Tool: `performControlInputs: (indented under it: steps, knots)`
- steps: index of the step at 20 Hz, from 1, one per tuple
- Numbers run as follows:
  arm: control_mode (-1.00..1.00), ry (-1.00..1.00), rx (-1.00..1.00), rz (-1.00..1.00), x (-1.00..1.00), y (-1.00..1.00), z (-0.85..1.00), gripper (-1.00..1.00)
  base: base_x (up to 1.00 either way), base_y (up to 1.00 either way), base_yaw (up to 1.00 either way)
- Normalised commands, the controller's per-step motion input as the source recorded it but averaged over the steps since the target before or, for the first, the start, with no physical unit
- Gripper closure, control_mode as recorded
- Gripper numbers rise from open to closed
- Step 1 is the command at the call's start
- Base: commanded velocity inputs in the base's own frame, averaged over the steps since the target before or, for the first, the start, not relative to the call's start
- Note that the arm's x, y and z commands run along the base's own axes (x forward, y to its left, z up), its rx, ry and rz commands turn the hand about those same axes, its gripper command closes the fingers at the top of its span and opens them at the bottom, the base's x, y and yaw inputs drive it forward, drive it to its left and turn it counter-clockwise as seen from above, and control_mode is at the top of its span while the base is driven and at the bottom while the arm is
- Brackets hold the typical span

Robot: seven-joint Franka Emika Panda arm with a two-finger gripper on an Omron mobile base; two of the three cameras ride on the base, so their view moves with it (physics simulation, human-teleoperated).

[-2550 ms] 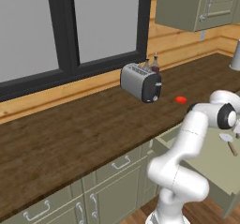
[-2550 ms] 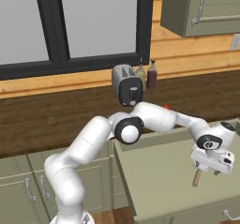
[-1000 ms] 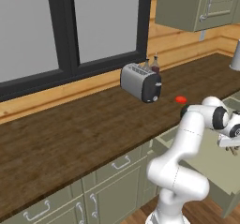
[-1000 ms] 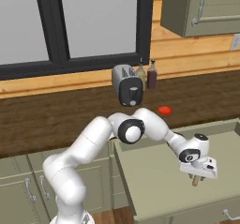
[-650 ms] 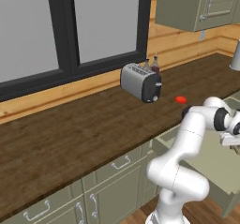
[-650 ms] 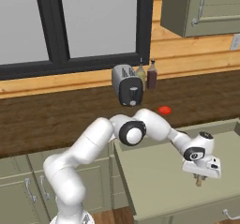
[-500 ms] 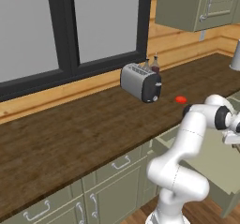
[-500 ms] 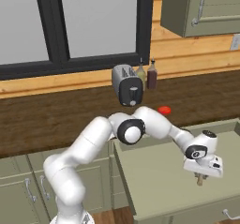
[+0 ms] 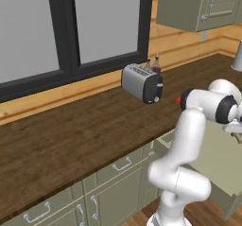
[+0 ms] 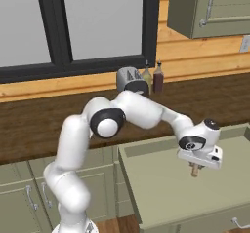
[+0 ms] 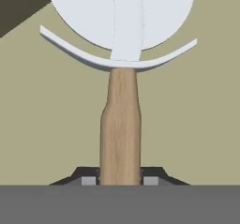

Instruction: Pick the pizza cutter from the drawer and place it on the counter.

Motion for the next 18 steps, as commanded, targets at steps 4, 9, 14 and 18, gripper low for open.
performControlInputs:
  steps: [4, 9, 14, 18]
  knots:
    - [-1.0, -0.18, -0.11, 0.0, 0.08, 1.0, 1.0, 1.0, 0.0, 0.0, 0.0]
    - [-1.0, -0.24, -0.15, 0.0, 0.28, 1.0, 0.98, 1.0, 0.0, 0.0, 0.0]
    - [-1.0, -0.16, -0.14, 0.0, 0.36, 1.0, 0.77, 1.0, 0.0, 0.0, 0.0]
    - [-1.0, 0.05, -0.13, 0.0, 0.25, 1.0, 0.13, 1.0, 0.0, 0.0, 0.0]
